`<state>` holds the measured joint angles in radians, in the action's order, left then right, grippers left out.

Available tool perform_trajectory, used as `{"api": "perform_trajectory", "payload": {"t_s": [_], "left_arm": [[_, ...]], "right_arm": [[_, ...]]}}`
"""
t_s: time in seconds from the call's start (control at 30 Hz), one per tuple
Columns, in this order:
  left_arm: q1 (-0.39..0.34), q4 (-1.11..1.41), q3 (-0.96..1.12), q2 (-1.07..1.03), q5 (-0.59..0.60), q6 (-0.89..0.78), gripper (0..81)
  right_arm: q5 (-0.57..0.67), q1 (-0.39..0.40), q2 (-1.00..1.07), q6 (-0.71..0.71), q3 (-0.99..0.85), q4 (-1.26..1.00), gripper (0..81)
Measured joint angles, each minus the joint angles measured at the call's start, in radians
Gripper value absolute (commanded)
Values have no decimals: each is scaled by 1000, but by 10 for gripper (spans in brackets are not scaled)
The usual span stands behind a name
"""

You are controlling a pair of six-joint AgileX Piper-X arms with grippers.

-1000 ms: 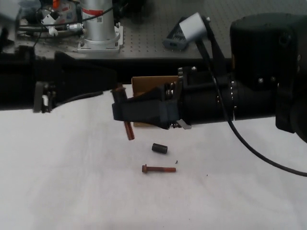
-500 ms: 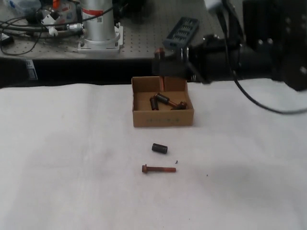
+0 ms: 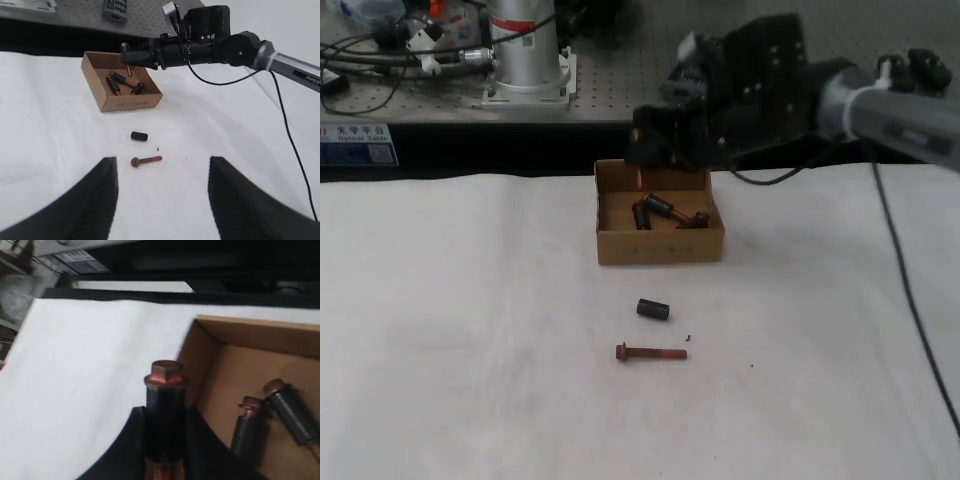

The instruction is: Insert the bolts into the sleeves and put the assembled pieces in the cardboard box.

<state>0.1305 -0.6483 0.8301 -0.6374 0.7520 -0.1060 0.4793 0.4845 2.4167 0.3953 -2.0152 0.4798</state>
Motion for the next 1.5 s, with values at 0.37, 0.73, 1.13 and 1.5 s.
{"api": "perform_trajectory", "payload": {"t_s": [0.37, 0.73, 1.13, 1.5], "left_arm": [[0, -52, 0, 6, -46, -1, 398], [0, -52, 0, 6, -52, 1, 398], [0, -54, 0, 6, -52, 1, 398], [0, -57, 0, 6, -52, 46, 398]], "right_arm": [[-85, -2, 52, 0, -58, 132, 28], [-159, -5, 42, -50, -61, 167, 331], [-183, -10, -79, -151, -61, 349, 304], [-300, 28, -299, -401, -36, 801, 304]]}}
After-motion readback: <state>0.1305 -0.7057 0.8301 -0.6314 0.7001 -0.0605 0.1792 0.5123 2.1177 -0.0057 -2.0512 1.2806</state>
